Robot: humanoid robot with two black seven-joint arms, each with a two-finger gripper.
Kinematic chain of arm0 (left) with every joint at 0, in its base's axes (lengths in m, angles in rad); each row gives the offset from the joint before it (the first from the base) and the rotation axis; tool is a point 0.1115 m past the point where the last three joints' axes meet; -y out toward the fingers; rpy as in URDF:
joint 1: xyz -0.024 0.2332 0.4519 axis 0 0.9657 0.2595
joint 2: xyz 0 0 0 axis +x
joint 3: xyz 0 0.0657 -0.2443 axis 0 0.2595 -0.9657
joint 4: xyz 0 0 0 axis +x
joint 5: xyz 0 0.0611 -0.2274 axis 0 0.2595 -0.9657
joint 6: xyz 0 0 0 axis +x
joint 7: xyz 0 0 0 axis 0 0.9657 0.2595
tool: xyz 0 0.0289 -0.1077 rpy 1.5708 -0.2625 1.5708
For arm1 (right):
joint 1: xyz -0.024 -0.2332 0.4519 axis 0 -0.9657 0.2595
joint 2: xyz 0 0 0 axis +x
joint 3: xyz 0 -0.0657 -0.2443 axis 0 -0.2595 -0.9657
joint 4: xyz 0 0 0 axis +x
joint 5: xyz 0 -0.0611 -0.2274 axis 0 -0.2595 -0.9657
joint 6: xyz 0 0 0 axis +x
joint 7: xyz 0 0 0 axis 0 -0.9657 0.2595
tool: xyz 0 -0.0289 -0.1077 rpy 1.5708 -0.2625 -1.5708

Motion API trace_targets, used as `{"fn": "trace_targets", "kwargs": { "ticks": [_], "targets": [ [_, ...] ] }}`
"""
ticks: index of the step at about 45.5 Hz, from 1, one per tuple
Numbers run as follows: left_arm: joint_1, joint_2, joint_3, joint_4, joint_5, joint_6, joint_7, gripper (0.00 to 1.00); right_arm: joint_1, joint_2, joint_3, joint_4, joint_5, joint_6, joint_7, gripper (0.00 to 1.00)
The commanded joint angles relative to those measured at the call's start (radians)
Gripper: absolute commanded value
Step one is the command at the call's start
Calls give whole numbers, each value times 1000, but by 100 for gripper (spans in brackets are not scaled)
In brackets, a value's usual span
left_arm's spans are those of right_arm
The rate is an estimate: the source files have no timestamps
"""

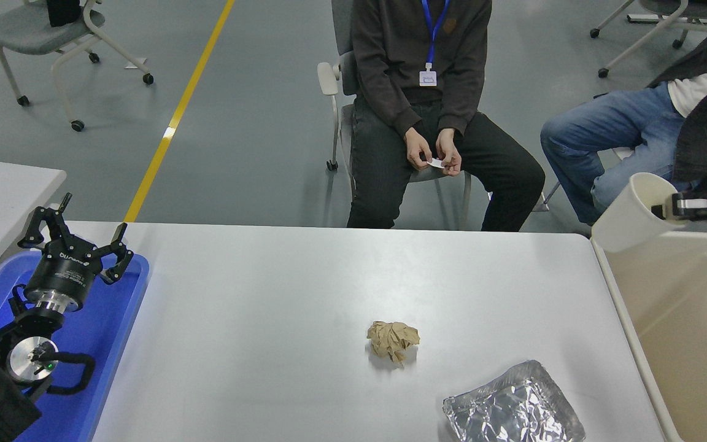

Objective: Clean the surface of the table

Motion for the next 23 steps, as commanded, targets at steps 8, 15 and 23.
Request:
{"fn": "trace_targets", "kwargs": {
  "ticks": [8,15,23],
  "targets": [
    [0,0,0,0,0,0,0,100,-174,-27,19,-185,12,-58,0,0],
    [0,0,0,0,0,0,0,100,-269,24,20,-277,40,-112,0,0],
    [0,0,0,0,0,0,0,100,-384,100,26,-433,90,-158,11,0]
  ]
}}
